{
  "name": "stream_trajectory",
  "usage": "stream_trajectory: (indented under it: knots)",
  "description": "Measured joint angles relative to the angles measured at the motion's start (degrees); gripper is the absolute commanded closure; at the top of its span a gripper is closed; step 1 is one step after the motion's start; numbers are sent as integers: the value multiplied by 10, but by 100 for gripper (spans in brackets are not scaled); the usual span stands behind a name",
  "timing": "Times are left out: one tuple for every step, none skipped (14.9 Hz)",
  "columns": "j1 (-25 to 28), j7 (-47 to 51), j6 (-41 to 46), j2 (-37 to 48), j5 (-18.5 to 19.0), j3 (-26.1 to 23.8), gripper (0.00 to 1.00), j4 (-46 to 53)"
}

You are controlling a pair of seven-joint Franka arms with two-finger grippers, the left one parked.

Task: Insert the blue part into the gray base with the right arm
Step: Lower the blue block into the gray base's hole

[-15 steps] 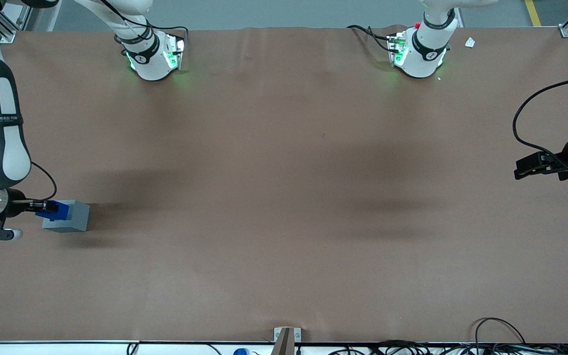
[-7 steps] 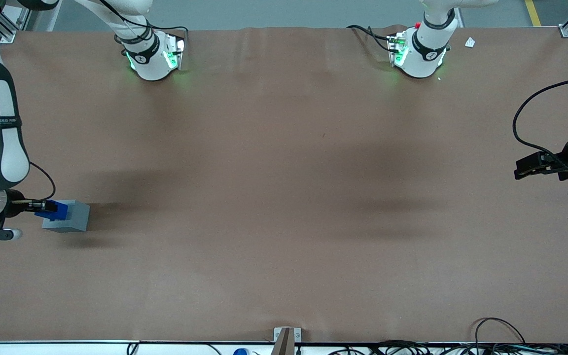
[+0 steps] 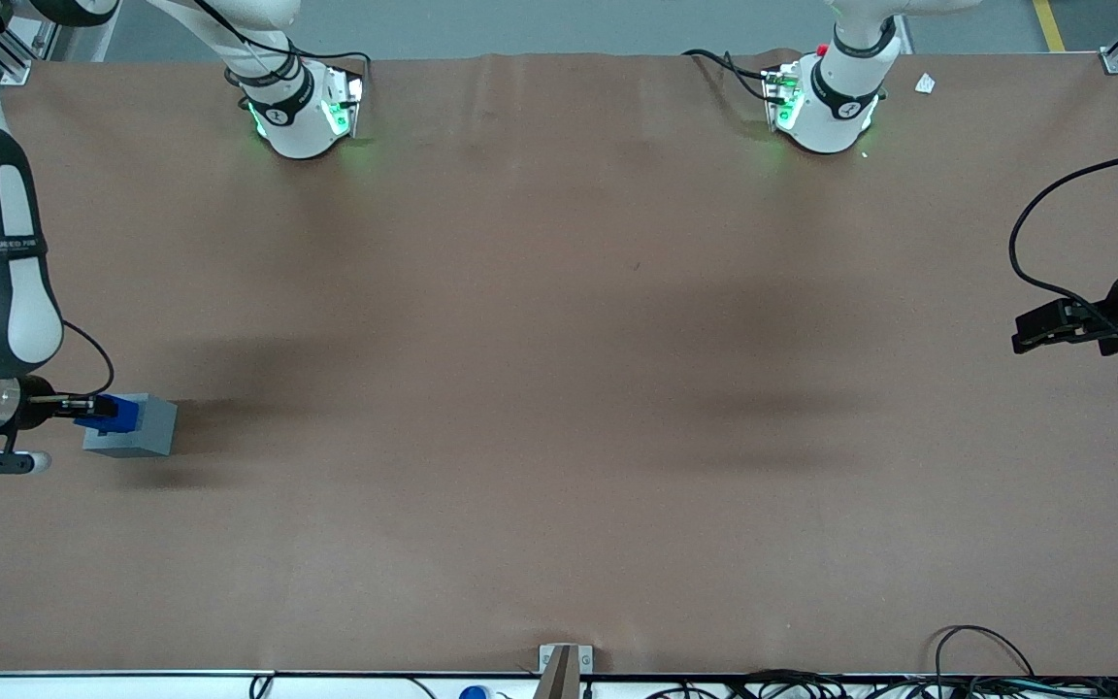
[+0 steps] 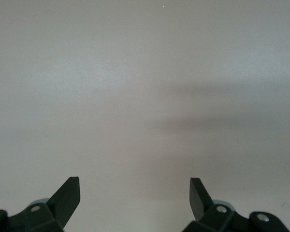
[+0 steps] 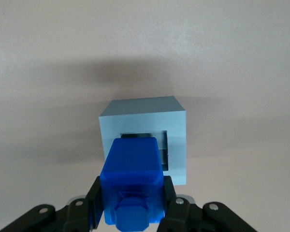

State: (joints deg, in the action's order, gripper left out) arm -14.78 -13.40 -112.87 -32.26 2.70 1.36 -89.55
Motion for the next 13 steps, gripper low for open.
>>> stream_trajectory:
  knots:
    - [-2, 0, 0, 0, 0, 0, 98, 1]
    - [-3, -1, 0, 0, 0, 0, 98, 1]
    - [-5, -2, 0, -1, 0, 0, 98, 1]
    - [-6, -2, 0, -1, 0, 0, 98, 1]
    - [-6, -3, 0, -2, 0, 0, 98, 1]
    - [-6, -3, 0, -3, 0, 0, 98, 2]
    - [-6, -3, 0, -3, 0, 0, 98, 2]
    - [-6, -3, 0, -4, 0, 0, 98, 3]
    - [-6, -3, 0, -5, 0, -1, 98, 4]
    - [-6, -3, 0, -6, 0, 0, 98, 5]
    - [-6, -3, 0, -8, 0, -1, 98, 8]
    - [-6, -3, 0, -10, 0, -1, 98, 11]
    - [-6, -3, 0, -12, 0, -1, 98, 13]
